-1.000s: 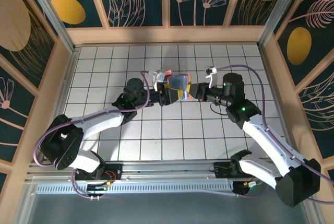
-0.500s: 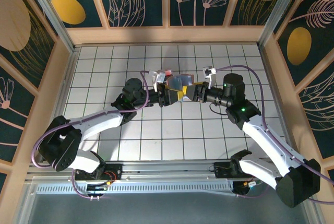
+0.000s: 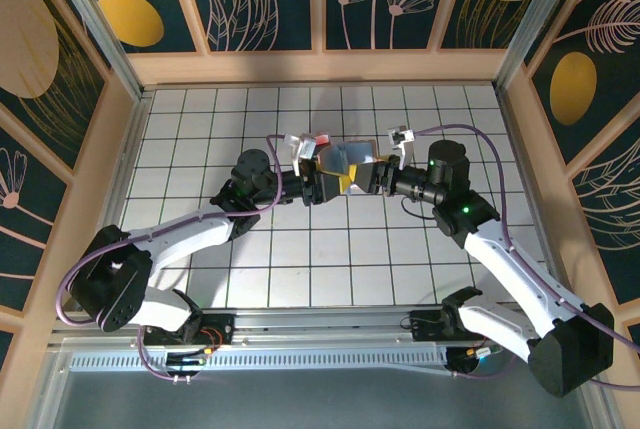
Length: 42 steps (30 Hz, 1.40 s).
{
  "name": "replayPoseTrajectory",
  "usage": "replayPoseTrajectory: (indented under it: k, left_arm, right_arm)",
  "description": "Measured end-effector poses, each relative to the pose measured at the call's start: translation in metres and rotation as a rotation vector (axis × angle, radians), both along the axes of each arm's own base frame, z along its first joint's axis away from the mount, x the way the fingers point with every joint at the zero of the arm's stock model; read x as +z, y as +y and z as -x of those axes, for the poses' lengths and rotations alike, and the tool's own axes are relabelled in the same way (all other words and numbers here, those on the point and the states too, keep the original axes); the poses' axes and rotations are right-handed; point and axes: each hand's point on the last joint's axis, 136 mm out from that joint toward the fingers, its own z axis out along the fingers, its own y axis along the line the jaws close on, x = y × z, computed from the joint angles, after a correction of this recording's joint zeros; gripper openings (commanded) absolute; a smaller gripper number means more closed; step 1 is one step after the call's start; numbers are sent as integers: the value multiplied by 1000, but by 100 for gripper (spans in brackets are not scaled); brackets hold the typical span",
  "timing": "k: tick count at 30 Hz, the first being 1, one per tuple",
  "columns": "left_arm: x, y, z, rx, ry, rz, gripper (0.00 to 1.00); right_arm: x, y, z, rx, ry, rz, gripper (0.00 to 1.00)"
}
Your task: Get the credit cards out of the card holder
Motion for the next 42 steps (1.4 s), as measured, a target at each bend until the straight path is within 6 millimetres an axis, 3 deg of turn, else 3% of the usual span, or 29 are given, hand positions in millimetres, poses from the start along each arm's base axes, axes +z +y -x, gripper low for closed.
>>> replayPoseTrajectory:
  k: [10,29,37,42]
  left_arm:
    - [0,0,1,-5,-1,1,60]
    - [-2,0,5,-28,3,-1,65]
    - [-4,0,8,-41,6,-4,54]
    - [-1,0,9,-48,-4,5,55]
  right_arm:
    - [13,6,6,50,-42,-37,65]
    - [15,5,1,17,-52,-38,33]
    - [15,2,-5,-18,-61,-32,30]
    - [15,0,-7,-35,-61,-32,24]
